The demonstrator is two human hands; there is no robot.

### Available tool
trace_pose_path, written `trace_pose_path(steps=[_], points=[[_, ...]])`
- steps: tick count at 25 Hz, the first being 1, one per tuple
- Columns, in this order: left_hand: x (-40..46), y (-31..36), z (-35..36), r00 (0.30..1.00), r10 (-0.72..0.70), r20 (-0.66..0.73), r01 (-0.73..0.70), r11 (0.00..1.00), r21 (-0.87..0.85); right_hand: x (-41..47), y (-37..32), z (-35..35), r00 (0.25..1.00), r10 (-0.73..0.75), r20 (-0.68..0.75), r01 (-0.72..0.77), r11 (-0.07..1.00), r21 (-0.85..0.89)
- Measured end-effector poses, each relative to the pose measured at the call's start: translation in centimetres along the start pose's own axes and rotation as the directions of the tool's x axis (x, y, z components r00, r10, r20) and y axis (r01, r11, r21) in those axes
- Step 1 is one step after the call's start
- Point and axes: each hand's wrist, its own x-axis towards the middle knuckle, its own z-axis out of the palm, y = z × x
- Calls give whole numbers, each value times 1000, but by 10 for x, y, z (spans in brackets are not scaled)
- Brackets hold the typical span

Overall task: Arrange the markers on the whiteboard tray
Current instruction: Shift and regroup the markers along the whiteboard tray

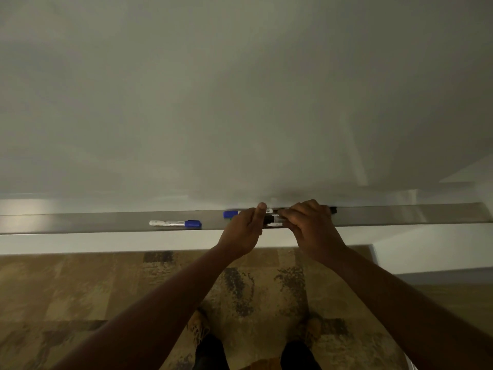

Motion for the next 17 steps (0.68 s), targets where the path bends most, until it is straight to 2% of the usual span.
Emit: trace_pose_path(steps=[7,14,17], points=[[19,-3,20,998,29,-58,-17,980,198,-12,68,1,957,273,100,-261,958,-115],[28,-6,39,995,78,-58,-55,944,327,-10,78,18,951,207,230,-173,972,-158],[31,-9,42,995,82,-59,-56,935,349,-12,79,25,957,161,241,-135,983,-122]])
